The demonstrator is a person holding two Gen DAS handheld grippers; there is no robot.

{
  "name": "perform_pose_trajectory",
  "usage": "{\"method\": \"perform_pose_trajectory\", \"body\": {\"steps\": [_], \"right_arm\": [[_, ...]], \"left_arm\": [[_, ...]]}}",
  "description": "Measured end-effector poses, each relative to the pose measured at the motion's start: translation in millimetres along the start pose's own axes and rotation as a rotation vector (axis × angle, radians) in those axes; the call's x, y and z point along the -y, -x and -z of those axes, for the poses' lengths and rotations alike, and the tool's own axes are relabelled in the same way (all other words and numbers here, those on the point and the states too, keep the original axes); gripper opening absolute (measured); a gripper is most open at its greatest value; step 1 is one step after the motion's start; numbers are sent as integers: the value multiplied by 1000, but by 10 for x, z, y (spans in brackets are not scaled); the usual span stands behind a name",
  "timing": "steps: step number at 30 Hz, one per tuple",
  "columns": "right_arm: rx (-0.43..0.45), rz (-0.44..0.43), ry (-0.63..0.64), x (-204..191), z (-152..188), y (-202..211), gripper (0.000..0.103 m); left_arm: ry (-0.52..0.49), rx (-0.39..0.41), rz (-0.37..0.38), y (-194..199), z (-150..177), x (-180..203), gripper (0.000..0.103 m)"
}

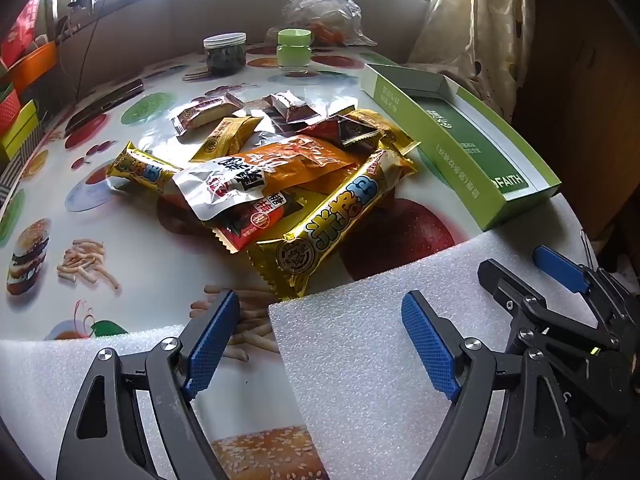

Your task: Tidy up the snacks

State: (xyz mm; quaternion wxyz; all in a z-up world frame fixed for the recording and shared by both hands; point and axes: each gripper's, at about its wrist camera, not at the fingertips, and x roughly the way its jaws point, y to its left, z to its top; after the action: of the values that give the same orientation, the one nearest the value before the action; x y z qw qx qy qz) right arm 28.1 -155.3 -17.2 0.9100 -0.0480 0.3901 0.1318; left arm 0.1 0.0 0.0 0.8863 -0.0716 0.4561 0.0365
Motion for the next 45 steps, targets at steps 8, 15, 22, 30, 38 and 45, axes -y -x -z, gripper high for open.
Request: {"method": "perform_pose_trajectory", "body": {"steps": [8,15,22,30,38,45], "right_arm": [[2,-1,-1,2,2,7,69],[5,-1,-1,4,6,11,69],[7,-1,-1,4,6,15,69],[9,-1,0,6,6,16,69],[10,-1,0,9,14,20,69],[11,0,-1,4,9,19,69]], "left_arm": [[1,2,-1,2,2,-7,84],[-1,3,-2,1,-1,0,84],[-1,3,-2,2,0,-1,84],[0,1,-3,7,-5,-27,84],[0,1,-3,12,3,-37,84],[0,2,-3,12,3,-35,84]]}}
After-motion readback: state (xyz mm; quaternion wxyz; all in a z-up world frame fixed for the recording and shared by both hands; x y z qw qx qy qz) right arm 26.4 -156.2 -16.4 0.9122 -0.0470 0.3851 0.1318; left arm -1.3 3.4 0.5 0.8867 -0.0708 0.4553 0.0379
